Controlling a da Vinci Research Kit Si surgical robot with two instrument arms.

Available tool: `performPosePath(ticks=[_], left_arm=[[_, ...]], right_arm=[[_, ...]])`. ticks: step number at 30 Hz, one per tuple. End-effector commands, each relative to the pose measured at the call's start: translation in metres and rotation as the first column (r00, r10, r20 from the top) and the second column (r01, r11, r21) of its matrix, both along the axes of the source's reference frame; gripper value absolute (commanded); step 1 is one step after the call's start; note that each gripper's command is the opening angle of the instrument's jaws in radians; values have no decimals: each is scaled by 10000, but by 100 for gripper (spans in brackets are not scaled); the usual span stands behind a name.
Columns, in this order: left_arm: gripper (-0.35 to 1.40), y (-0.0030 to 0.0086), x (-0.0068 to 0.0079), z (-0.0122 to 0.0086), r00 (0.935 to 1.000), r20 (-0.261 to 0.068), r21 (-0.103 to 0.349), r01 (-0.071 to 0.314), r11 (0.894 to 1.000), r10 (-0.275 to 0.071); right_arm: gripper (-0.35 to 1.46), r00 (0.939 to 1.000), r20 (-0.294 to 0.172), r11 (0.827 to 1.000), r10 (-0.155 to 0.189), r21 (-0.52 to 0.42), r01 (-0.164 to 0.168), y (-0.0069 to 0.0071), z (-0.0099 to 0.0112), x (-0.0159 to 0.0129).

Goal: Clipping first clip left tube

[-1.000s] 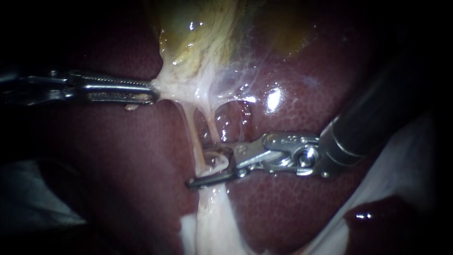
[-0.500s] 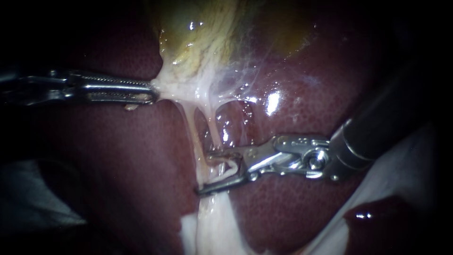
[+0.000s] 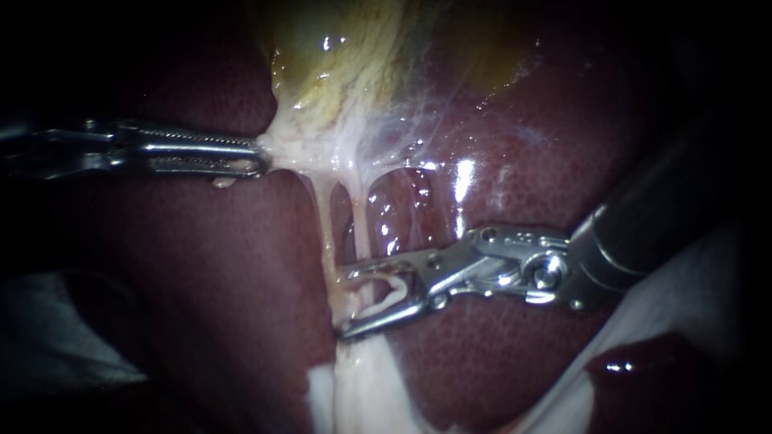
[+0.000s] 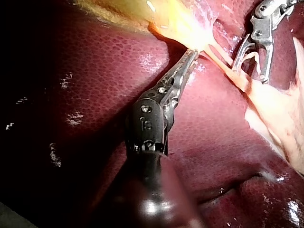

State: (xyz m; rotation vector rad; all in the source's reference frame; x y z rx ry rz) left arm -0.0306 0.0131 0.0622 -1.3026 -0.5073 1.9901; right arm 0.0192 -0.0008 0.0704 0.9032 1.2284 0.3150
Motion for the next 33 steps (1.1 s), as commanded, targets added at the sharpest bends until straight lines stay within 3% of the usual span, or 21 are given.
performPosePath(ticks=[1,13,20,29,33], left_arm=[[-35,0,0,0,10000,-2,1,0,10000,0],[-35,0,-1,1,10000,-4,1,4,10000,-4],[-35,0,-2,1,10000,10,11,-11,10000,11],[-35,0,-3,0,10000,8,11,-8,10000,8],[-35,0,-3,0,10000,8,11,-9,10000,9]], right_arm=[[47,10000,-10,10000,15,-10,-15,-2,1,4],[47,9998,-154,9998,97,159,-94,-18,6,32],[47,9961,-828,9977,296,631,-244,-22,6,47],[48,9954,-881,9974,387,641,-331,-28,9,58],[48,9952,-908,9973,364,676,-303,-28,0,55]])
